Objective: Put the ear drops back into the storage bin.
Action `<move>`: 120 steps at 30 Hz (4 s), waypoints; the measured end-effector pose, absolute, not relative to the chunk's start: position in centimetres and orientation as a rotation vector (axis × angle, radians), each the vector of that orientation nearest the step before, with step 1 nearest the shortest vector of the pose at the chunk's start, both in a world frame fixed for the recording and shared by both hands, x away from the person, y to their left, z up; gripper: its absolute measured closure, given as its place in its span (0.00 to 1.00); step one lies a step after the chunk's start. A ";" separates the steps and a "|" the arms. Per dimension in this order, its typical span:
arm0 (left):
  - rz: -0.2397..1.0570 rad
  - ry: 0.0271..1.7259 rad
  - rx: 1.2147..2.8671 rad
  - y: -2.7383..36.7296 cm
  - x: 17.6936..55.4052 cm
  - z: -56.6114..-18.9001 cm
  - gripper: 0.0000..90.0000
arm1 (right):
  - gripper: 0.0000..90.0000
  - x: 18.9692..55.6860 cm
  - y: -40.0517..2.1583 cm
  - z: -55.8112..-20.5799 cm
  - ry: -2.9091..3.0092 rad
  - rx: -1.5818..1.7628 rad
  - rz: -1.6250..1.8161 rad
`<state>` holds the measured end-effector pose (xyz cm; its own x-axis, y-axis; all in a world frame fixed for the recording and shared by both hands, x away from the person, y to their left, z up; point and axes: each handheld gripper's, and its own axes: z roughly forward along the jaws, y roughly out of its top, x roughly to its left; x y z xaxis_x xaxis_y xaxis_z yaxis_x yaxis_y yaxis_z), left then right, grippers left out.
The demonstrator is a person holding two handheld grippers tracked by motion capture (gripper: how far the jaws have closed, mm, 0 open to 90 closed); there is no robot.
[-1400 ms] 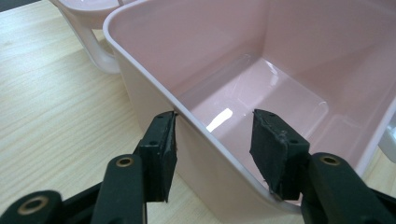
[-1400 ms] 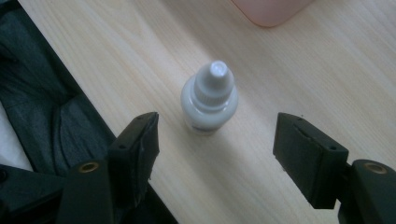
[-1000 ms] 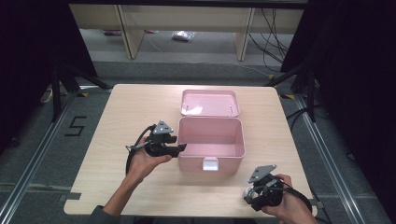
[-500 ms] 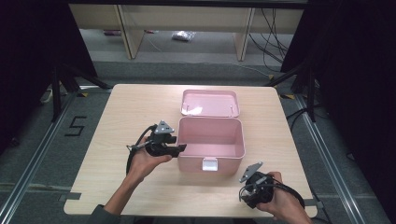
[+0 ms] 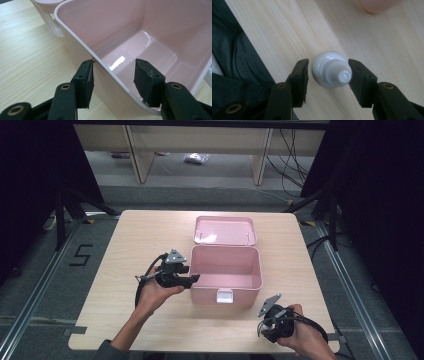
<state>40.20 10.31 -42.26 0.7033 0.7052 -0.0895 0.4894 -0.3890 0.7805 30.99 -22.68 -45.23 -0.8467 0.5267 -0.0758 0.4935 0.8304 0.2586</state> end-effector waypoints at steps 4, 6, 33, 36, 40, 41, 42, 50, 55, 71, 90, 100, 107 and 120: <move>0.309 0.946 2.062 10.4 39.9 -42.1 0.56 | 0.64 31.0 -22.7 -45.2 2.870 0.824 0.330; 0.302 0.950 2.058 10.4 39.9 -42.1 0.56 | 0.66 31.1 -22.6 -45.2 2.884 0.807 0.319; 0.320 0.939 2.074 10.2 39.5 -41.9 0.57 | 0.67 32.5 -22.5 -41.5 2.929 0.794 0.355; 0.322 0.941 2.073 10.2 39.5 -41.9 0.57 | 0.67 32.5 -22.5 -40.8 2.931 0.777 0.378; 0.329 0.932 2.079 10.1 39.4 -41.9 0.57 | 0.67 32.5 -22.4 -39.7 2.938 0.777 0.411; 0.329 0.931 2.080 10.0 39.4 -41.9 0.57 | 0.67 32.6 -22.5 -39.5 2.936 0.765 0.415; 0.329 0.932 2.079 10.1 39.4 -41.9 0.57 | 0.67 32.8 -22.5 -39.4 2.937 0.748 0.420; 0.344 0.939 2.086 10.1 39.3 -41.8 0.56 | 0.67 33.2 -22.2 -38.7 2.949 0.764 0.429; 0.338 0.932 2.078 10.0 39.3 -41.9 0.56 | 0.67 33.4 -22.0 -37.9 2.951 0.753 0.441; 0.334 0.929 2.085 10.1 39.3 -41.8 0.56 | 0.67 34.1 -21.4 -34.4 2.942 0.700 0.510; 0.341 0.938 2.085 10.1 39.3 -41.8 0.56 | 0.67 35.8 -19.9 -32.4 2.946 0.677 0.521; 0.339 0.932 2.079 10.0 39.3 -41.9 0.56 | 0.67 37.2 -19.6 -31.1 2.921 0.700 0.540; 0.338 0.932 2.077 10.0 39.3 -41.9 0.56 | 0.67 38.7 -19.2 -30.8 2.917 0.716 0.515; 0.343 0.939 2.085 10.1 39.3 -41.9 0.56 | 0.67 41.2 -18.1 -32.0 2.927 0.772 0.453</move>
